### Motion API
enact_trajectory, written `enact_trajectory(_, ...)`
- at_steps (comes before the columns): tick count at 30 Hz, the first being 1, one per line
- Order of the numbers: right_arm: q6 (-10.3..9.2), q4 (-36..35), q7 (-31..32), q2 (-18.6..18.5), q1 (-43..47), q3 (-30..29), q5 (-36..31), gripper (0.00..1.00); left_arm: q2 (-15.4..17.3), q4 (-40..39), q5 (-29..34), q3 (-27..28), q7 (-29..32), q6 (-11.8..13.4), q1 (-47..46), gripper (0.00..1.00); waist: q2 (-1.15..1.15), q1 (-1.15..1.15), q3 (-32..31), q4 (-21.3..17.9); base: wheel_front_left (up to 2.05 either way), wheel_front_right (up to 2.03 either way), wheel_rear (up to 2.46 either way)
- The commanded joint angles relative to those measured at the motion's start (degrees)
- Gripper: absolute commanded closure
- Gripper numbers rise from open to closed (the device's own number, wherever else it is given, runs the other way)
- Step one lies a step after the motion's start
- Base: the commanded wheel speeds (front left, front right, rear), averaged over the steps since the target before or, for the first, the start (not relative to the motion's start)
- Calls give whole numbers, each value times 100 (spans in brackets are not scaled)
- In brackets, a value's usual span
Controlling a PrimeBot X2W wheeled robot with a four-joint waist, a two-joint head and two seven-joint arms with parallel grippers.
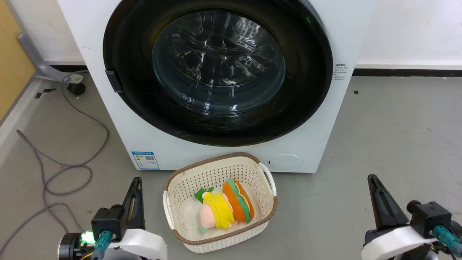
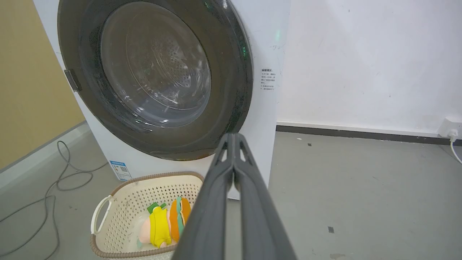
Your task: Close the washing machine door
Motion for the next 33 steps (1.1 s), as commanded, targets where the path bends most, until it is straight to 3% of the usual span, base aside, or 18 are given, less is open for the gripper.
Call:
enact_trajectory(1,-3,-47,30,18,3,19,-66,100,2,-37,63,14,25,-36,-3,100,0,0,0,1,0,0,0)
enact_trajectory(33,-4,-217,407,27,4,149,-272,100,-1,-193,143,87,400,-199,-4,100,0,0,-11,8,0,0,0)
